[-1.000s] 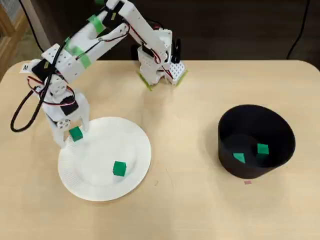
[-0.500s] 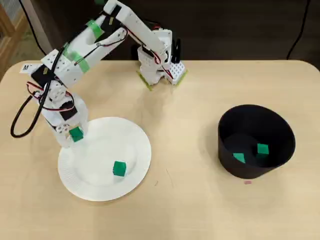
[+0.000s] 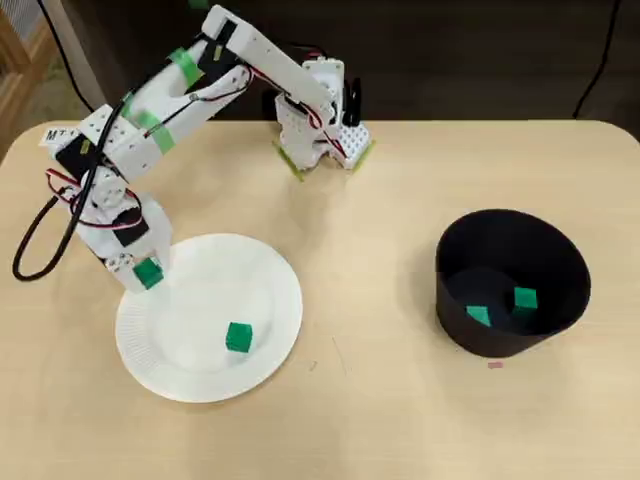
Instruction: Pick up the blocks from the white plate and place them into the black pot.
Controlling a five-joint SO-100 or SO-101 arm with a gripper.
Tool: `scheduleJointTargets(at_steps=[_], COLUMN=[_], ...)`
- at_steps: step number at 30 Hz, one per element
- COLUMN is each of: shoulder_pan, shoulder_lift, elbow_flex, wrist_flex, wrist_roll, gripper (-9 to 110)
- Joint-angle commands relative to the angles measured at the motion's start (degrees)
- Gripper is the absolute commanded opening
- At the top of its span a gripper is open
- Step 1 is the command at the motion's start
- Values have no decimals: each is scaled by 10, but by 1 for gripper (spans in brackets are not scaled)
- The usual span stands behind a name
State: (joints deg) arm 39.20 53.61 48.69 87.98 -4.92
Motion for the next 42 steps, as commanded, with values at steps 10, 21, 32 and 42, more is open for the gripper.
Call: scheduleJointTargets(at_steps=[10,21,32,42], shoulder_pan=[-287,-517,-512,-627], shoulder_lift=[-4,25,262,532], elbow_flex=[-432,-562,-244,181], wrist_flex=[46,75,74,-91], wrist_roll=[-23,-2,-28,-6], gripper=[-2,-2,-2,-2])
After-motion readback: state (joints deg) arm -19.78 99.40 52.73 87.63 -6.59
